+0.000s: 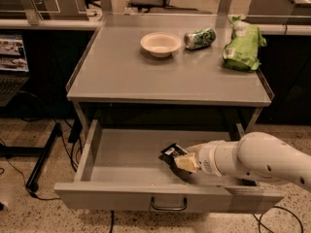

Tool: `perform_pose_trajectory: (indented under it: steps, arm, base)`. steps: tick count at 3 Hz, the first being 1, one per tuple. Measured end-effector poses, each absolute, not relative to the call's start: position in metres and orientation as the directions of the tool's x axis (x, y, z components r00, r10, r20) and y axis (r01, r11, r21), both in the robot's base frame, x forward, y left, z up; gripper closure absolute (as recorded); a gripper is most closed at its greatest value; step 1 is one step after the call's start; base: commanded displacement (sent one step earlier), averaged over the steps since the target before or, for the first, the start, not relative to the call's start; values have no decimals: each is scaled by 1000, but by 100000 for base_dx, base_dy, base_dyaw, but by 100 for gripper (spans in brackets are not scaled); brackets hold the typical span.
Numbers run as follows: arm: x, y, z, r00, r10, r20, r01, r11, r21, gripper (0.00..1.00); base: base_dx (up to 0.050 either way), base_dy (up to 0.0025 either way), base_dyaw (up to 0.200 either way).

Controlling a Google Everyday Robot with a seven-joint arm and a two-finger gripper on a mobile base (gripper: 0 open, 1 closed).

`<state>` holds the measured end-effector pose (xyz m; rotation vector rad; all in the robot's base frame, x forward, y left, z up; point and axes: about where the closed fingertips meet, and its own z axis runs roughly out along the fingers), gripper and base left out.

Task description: Place rxbar chocolate into top drawer

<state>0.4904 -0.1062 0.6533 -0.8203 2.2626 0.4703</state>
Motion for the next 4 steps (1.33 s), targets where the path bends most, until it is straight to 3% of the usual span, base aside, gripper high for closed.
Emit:
perform_pose_trajectory:
  steps: [1, 2, 4]
  arm:
    - [490, -106, 653, -573, -425, -701, -669, 737, 101, 35]
    - [490, -106, 653, -573, -425, -701, -669, 736, 101, 4]
    - [490, -106, 653, -573, -425, -701, -669, 736, 101, 0]
  base:
    - [0, 0, 0]
    - [0, 0, 0]
    - [0, 0, 0]
